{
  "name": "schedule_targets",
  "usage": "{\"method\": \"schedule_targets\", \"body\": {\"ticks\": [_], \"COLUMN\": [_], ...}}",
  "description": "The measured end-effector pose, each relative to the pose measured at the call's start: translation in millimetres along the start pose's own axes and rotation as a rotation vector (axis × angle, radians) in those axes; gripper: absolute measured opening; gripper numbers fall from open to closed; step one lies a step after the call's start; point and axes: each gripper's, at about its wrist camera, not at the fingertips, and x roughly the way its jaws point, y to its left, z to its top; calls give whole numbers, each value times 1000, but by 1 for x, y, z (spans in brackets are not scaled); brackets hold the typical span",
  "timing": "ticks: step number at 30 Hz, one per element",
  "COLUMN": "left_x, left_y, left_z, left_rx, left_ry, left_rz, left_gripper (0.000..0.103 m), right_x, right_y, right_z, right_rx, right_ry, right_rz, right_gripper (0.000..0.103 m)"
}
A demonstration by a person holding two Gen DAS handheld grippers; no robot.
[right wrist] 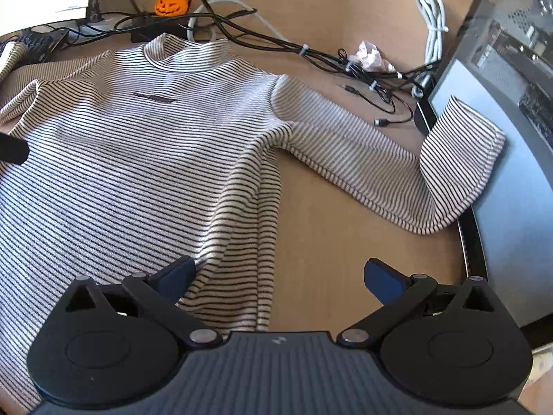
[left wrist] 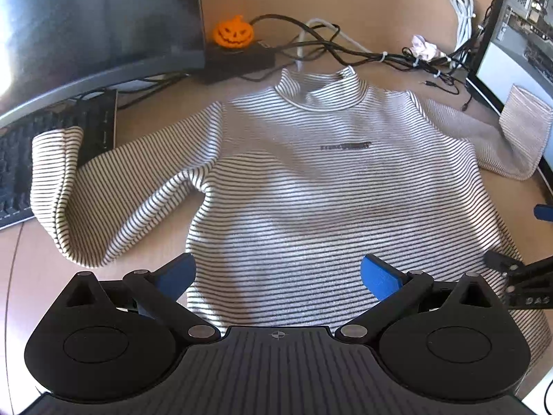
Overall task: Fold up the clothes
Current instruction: 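Reach the right gripper to the sleeve cuff lying by the monitor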
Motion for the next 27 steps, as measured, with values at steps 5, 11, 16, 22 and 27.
{"method": "schedule_targets", "body": {"ticks": [5,11,16,22,27], "left_x": [1,3,5,8,20], "left_y": [2,-3,-6,-10,-11], "left_z": [-2,0,1,2,1], "left_rx": [1,19,29,39,21], "left_ry": [8,4,5,14,45], "left_rz": [-3,1,2,3,-22], "left_gripper": [103,103,103,103,103], "right_x": [-6,-10,-5,2,1], "right_y": [3,11,31,42,35], "right_z": [2,11,16,16,16], "right_rx": [-1,66,34,15,48], "right_ry": [-16,-37,-38,-27,-39], "right_rz": [12,123,128,110,104], "right_gripper": [103,103,103,103,103]}}
